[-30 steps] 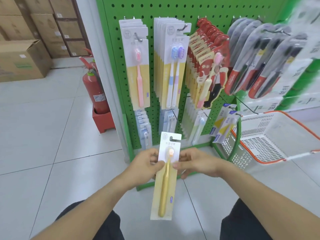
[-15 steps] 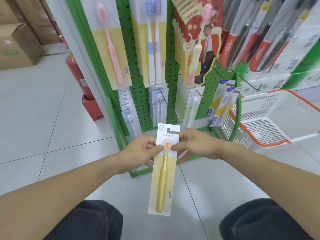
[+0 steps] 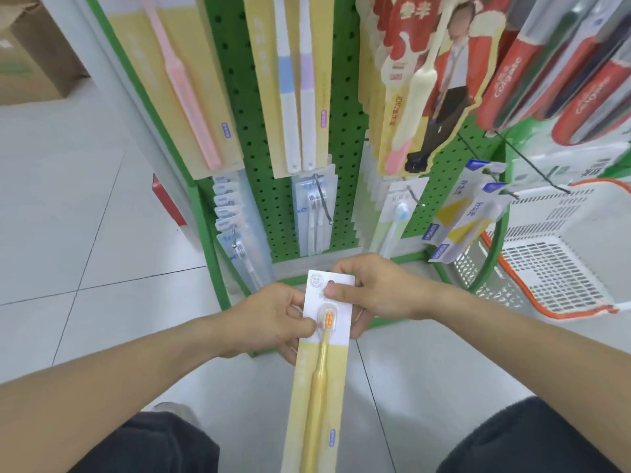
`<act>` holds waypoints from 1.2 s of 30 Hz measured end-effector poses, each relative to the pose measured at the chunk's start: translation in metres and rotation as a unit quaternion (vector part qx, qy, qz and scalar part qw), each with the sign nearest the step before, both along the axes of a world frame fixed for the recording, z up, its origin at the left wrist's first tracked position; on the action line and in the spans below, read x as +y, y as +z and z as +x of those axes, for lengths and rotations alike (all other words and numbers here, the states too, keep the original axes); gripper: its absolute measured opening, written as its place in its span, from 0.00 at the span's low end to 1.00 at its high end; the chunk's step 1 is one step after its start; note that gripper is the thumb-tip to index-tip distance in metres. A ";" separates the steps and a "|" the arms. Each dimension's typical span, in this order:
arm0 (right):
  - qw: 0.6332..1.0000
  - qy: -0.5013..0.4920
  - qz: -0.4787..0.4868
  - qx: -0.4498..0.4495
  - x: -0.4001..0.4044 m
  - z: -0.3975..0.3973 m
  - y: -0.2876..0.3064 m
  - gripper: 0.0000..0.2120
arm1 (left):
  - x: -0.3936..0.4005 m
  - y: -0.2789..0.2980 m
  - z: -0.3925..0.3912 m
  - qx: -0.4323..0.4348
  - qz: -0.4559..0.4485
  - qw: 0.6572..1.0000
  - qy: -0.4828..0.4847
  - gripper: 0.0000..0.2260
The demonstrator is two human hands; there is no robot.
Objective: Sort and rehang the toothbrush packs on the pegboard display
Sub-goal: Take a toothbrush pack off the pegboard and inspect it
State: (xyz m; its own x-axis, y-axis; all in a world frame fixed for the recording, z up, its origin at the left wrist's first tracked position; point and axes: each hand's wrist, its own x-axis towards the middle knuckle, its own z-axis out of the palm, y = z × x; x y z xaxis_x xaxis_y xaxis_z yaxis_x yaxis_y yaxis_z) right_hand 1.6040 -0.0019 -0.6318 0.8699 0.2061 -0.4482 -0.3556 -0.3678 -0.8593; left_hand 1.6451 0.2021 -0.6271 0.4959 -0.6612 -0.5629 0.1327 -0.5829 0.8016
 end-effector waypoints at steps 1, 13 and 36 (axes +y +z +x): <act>1.000 0.004 0.000 0.000 0.000 0.002 -0.001 0.08 | -0.001 -0.001 0.003 -0.006 0.008 1.000 -0.005 0.09; 1.000 -0.005 -0.022 -0.011 0.005 -0.003 -0.011 0.06 | -0.004 -0.008 -0.004 -0.022 0.013 0.999 0.030 0.08; 0.988 -0.130 0.077 0.031 0.031 -0.031 -0.030 0.11 | 0.013 -0.031 -0.019 -0.004 -0.058 0.990 0.132 0.19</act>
State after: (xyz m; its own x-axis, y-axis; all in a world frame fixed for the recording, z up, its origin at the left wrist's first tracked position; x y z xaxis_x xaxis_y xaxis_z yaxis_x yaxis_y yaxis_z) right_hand 1.5729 0.0291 -0.6615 0.8747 0.0494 -0.4822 -0.4737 -0.1239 -0.8719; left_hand 1.6260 0.2154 -0.6580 0.6640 -0.5675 -0.4868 0.2616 -0.4337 0.8623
